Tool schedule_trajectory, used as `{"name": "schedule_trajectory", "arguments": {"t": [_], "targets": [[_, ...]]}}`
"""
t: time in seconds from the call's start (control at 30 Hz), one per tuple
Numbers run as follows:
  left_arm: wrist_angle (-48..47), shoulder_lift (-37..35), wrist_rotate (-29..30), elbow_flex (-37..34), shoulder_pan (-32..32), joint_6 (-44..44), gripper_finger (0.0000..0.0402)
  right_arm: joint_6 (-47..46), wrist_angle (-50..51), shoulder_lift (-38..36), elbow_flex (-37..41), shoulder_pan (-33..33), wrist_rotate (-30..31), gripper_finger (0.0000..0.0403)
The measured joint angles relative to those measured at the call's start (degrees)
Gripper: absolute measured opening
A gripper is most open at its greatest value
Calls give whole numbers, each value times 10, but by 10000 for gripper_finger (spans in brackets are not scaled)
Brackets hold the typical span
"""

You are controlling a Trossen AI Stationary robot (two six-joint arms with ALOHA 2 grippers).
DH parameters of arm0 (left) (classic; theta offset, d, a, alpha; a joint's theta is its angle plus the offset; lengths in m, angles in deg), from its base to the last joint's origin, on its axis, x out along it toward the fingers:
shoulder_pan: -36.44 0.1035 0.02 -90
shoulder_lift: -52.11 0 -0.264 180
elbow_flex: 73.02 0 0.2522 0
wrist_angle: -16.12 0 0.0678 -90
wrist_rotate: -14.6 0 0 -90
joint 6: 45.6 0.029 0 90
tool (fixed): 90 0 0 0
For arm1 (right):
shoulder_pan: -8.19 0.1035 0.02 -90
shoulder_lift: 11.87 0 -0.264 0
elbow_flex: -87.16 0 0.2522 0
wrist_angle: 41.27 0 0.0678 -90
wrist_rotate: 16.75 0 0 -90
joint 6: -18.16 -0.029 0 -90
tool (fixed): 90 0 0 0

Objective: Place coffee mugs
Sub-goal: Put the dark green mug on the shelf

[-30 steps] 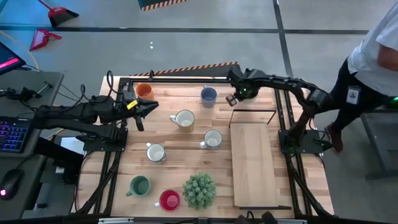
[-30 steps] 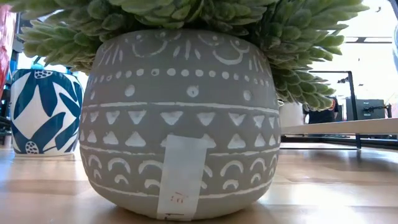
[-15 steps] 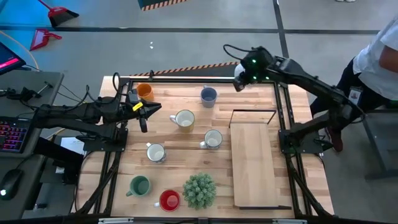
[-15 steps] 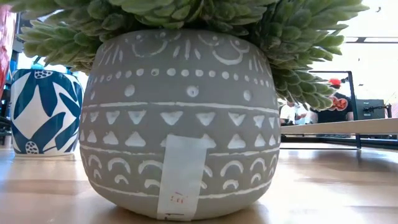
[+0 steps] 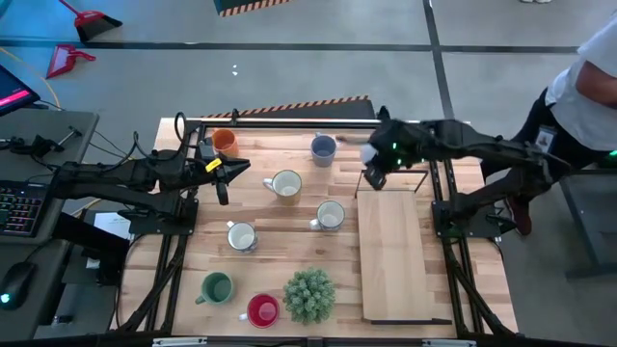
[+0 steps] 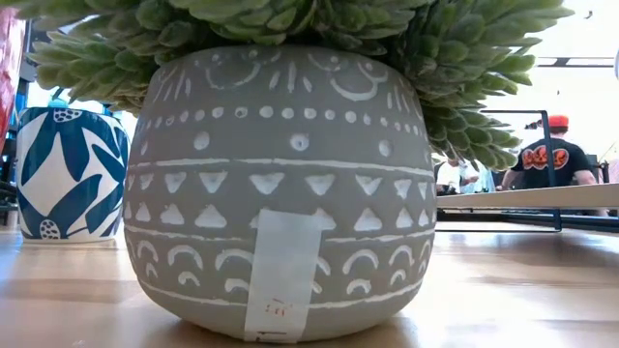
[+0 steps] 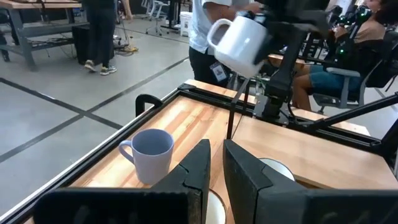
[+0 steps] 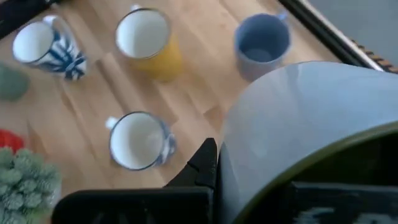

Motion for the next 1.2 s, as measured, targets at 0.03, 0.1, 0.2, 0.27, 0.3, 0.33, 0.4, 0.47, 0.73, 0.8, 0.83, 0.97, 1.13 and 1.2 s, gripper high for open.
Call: {"name": "schedule_trajectory", "arguments": {"t": [0.03, 0.1, 0.2, 0.27, 0.3, 0.33, 0.4, 0.47, 0.73, 0.8, 0.83, 0.97, 1.13, 1.2], "targets": [[0, 0, 0, 0, 0, 0, 35, -8, 1, 0, 0, 17, 5, 1], [0, 0, 0, 0, 0, 0, 35, -29, 4, 0, 0, 49, 15, 1], [0, 0, 0, 0, 0, 8, 35, -69, 16, 5, 0, 93, 29, 0], [0, 0, 0, 0, 0, 9, 35, -98, 27, 15, 0, 119, 37, 0], [0, 0, 0, 0, 0, 9, 35, -111, 29, 23, 0, 131, 46, 0], [1, 0, 0, 0, 0, 9, 35, -119, 32, 32, 0, 143, 54, 0], [3, 0, 0, 0, 0, 9, 35, -135, 44, 55, 0, 163, 58, 0], [3, 0, 0, 0, 0, 9, 35, -151, 52, 81, 0, 177, 58, 0], [3, 0, 0, 0, 0, 24, 35, -205, 81, 174, 0, 212, 45, 0], [3, 0, 0, 0, 0, 24, 35, -221, 92, 190, 5, 219, 34, 0], [3, 0, 0, 0, 0, 24, 35, -230, 85, 194, 12, 220, 27, 0], [3, 0, 0, 0, 0, 24, 35, -287, 31, 200, 64, 227, 15, 0], [3, 0, 0, 0, 0, 24, 35, -333, -28, 194, 128, 229, 1, 0], [3, 0, 0, 0, 0, 24, 35, -334, -34, 194, 146, 220, -4, 0]]}}
